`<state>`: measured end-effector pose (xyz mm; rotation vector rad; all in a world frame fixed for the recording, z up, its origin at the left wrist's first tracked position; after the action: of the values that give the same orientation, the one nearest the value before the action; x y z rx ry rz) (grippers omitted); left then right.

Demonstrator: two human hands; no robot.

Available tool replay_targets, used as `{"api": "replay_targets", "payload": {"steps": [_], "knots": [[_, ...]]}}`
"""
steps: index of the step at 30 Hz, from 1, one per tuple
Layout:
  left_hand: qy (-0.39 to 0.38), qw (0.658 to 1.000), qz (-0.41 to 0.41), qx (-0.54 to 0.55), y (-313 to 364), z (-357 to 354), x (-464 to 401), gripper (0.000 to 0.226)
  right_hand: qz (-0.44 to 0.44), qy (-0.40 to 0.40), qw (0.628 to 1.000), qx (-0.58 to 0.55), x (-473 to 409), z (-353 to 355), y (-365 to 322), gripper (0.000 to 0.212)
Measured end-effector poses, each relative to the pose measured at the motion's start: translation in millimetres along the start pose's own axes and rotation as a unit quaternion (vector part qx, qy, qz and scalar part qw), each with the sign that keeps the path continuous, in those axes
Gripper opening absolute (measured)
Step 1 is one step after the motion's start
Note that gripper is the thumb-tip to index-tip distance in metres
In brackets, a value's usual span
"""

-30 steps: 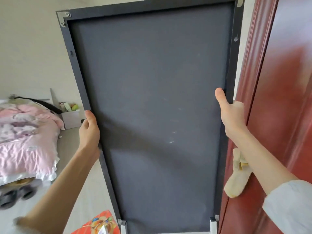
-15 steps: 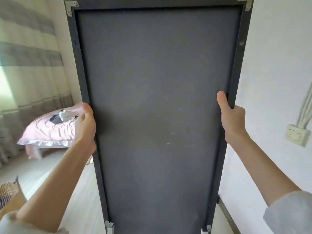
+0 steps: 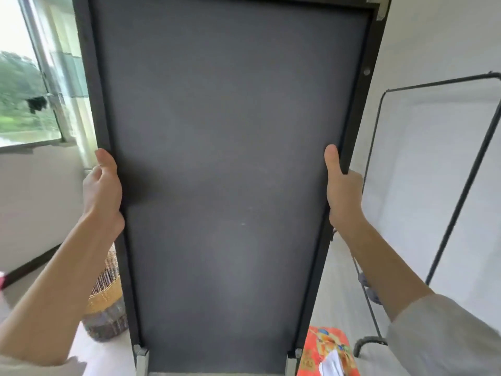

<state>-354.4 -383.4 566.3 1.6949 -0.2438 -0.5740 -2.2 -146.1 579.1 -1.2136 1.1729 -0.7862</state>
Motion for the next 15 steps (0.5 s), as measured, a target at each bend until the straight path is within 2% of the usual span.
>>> {"api": "replay_targets", "payload": {"steps": [4,7,8,11,15], "knots": [[0.018,0.999,-0.026,0.018,0,19,-30,0.049,0.011,-0.035,0.999,-0.024,-29,-50,15,0.048],[0.048,0.998,-0.029,0.023,-2,24,-62,0.042,0.054,-0.052,0.996,-0.051,-67,-86,23,0.029],[0.06,0.998,-0.028,0.015,-3,25,-76,0.043,0.058,-0.052,0.996,-0.052,-80,-98,24,0.032],[0.086,0.996,-0.019,0.026,-8,27,-106,0.044,0.04,-0.045,0.998,-0.002,-135,-125,47,0.063],[0.119,0.992,-0.037,0.018,-16,15,-157,0.042,0.042,-0.099,0.991,-0.075,-190,-171,48,0.068]]}}
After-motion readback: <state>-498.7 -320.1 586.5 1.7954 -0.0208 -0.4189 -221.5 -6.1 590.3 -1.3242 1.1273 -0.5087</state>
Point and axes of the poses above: each hand's wrist, its own x-axis away from the middle knuckle, its own z-axis out of the back of the hand, y = z × x, the point moved 8 cm from there along -x, towards the middle knuckle, and after that the axes turned 11 degrees about -y, right-handed, at the moved point
